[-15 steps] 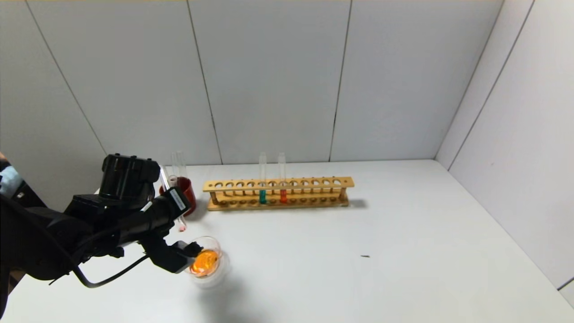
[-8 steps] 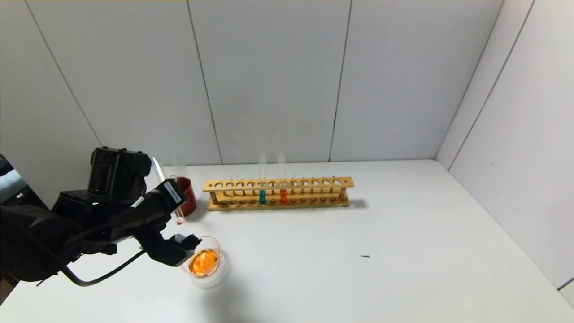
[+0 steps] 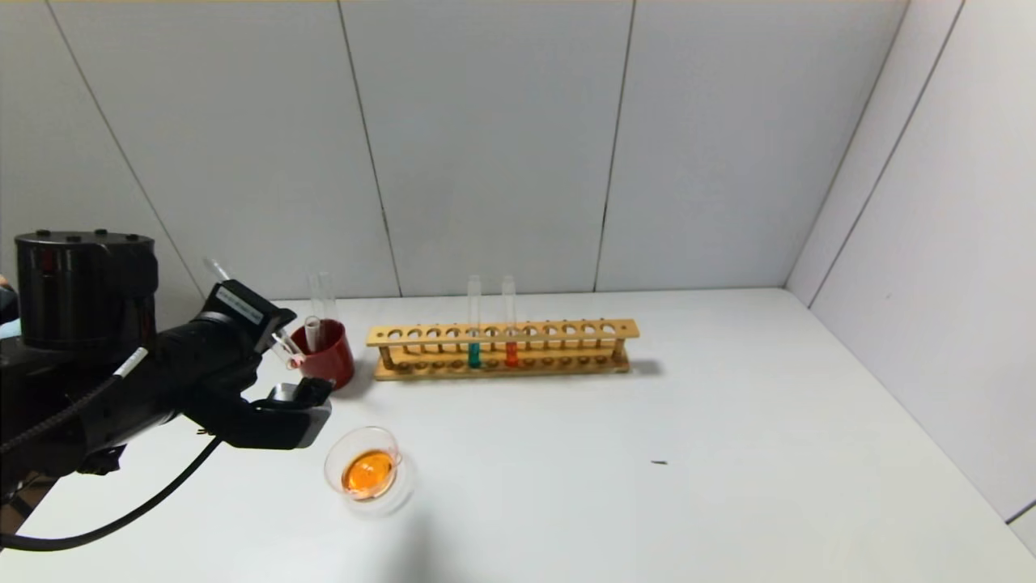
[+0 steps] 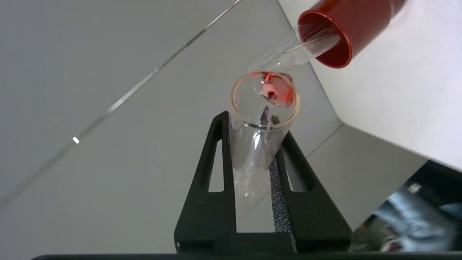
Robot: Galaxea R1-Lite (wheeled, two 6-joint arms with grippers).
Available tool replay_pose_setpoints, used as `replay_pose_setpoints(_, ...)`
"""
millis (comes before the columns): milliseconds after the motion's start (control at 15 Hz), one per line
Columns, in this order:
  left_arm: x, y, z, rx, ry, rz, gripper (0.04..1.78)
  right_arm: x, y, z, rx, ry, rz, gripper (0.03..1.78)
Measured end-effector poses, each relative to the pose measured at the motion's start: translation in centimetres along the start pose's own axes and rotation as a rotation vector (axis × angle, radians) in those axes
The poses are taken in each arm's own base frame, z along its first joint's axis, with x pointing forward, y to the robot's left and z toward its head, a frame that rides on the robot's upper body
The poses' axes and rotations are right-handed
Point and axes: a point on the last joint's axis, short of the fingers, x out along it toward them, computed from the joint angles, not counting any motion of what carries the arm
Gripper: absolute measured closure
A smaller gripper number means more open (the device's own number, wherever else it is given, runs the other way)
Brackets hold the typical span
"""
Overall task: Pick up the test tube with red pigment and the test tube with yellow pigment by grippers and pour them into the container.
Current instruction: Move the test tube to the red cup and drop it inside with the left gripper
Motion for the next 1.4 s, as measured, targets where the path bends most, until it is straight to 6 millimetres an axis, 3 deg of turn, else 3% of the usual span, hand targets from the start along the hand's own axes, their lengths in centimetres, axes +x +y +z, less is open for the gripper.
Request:
replay_pose_setpoints(333, -1.8, -0.1, -0.5, -0.443, 0.065, 0.019, 1.5, 0.0, 0.0, 0.0, 0.0, 0.0, 0.0, 0.06)
replay_pose_setpoints(867, -1.2, 1.5, -1.0, -1.451, -0.014, 0.074, 1.5, 0.0, 0.0, 0.0, 0.0, 0.0, 0.0, 0.06)
replay_pose_setpoints(1133, 2.5, 1.7, -1.9, -1.766, 0.002, 0.108, 1.5, 0.0, 0.0, 0.0, 0.0, 0.0, 0.0, 0.06)
replay_pose_setpoints(1400, 7.1, 0.8, -4.9, -1.824, -0.021, 0.245, 1.5, 0.0, 0.0, 0.0, 0.0, 0.0, 0.0, 0.06)
